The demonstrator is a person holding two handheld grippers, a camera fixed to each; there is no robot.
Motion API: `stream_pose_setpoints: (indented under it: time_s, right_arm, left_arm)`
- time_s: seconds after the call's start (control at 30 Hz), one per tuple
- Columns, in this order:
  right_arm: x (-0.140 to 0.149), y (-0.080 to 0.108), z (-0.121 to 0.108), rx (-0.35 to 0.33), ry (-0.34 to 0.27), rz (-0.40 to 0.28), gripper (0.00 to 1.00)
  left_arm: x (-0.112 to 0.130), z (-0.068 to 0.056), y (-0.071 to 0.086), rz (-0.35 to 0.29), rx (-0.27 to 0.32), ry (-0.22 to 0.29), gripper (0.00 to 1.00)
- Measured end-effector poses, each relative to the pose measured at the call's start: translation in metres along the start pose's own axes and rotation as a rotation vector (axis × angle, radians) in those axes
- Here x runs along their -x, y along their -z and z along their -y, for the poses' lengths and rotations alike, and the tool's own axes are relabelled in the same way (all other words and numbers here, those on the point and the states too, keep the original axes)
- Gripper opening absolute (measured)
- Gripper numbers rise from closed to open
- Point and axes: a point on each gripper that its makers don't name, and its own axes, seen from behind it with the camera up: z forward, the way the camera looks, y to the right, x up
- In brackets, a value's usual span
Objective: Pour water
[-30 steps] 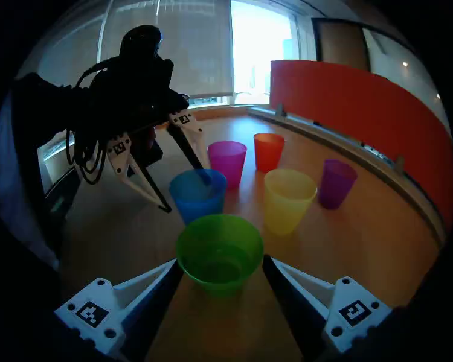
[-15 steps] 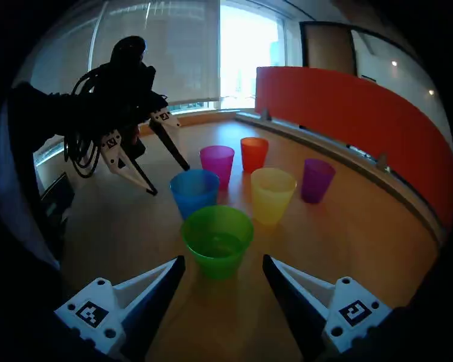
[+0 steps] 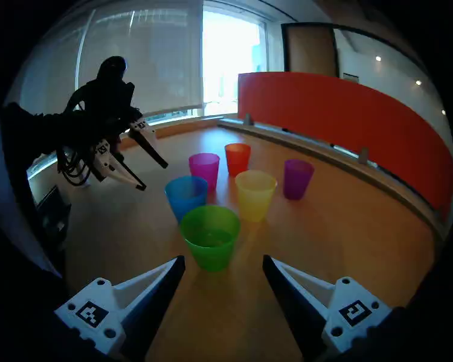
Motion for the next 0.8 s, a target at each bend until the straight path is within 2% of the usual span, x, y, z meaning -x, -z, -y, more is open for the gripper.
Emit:
stream_pose_setpoints:
  time_s: [0.17,0.5,0.67,0.8]
  right_arm:
    - [-0.006,0.006,-0.006,0.038,-0.026,-0.026,1.00]
    - [-0.020,0.016,-0.019,0.116,-0.053,-0.080,1.00]
    - [-0.032,0.021,-0.025,0.163,-0.052,-0.111,1.00]
    - [-0.052,0.028,-0.034,0.213,-0.060,-0.168,1.00]
  left_arm:
    - [0.000,0.014,0.007,-0.035,-0.068,0.051,0.90]
    - [-0.003,0.041,0.033,-0.143,-0.239,0.146,0.90]
    - [-0.004,0.053,0.044,-0.186,-0.320,0.171,0.90]
    - [-0.011,0.063,0.055,-0.235,-0.383,0.178,0.90]
